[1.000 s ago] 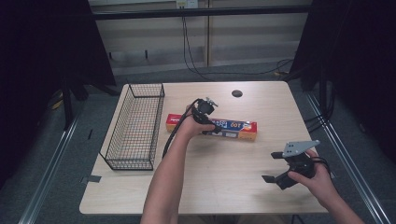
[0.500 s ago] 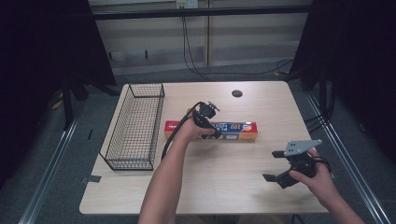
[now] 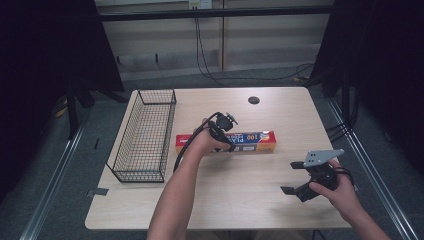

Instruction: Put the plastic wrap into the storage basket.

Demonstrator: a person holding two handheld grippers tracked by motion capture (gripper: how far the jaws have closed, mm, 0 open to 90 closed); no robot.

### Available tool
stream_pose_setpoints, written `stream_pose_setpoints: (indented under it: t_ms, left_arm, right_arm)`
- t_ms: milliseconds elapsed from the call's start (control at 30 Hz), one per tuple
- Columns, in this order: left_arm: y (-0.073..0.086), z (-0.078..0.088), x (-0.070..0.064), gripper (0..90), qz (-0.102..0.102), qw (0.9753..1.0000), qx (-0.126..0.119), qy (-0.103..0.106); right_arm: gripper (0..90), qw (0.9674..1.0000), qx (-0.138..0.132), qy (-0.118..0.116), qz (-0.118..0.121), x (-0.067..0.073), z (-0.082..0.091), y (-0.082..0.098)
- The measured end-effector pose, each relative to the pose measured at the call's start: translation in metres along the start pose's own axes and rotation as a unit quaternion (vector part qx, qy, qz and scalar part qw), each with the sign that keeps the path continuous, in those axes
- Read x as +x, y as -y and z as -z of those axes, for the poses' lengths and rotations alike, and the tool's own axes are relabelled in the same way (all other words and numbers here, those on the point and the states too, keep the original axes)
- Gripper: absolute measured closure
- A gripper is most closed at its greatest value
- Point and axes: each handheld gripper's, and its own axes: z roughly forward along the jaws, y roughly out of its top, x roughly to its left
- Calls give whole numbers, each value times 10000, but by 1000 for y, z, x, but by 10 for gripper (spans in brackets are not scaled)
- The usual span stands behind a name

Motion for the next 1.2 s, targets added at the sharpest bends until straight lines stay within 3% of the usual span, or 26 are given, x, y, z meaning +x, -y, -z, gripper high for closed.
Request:
stream_pose_setpoints:
  t_ms: [167,233,333,400,433,500,533,633,833,900,967,1200]
  left_arm:
    - [-2,4,-1,272,-162,9997,105,175]
    - [-3,6,-4,316,-24,9996,176,238]
    - [-6,8,-8,372,-11,9989,350,306]
    - [-8,9,-10,385,-24,9984,444,338]
    - [-8,9,-13,390,102,9982,482,329]
    - [-10,10,-16,404,58,9977,566,367]
    - [-10,11,-17,410,203,9973,572,408]
    - [-13,18,-16,425,224,9970,589,438]
    - [-17,35,-17,440,412,9970,574,303]
    - [-17,41,-15,442,578,9966,492,312]
    - [-18,48,-14,445,556,9967,526,259]
    - [-22,67,-12,448,828,9951,526,148]
  right_arm:
    - [50,10000,-10,3,-7,0,0,0]
    - [50,10000,-25,-31,-32,0,0,-1]
    - [50,10000,-41,-9,-30,0,1,-1]
    - [51,10000,-36,-32,-15,0,1,-1]
    - [50,10000,-45,-37,-15,0,1,-1]
    - [50,10000,-54,-45,-26,0,1,-1]
    - [50,10000,-54,-33,-38,0,1,-1]
    - [50,10000,-72,-36,-37,0,2,-1]
    - [50,9999,-104,-47,-38,0,3,-1]
    - [50,9999,-100,-45,-51,1,4,-2]
    - [50,9999,-116,-56,-58,1,4,-2]
    - [50,9999,-139,-53,-45,1,5,-3]
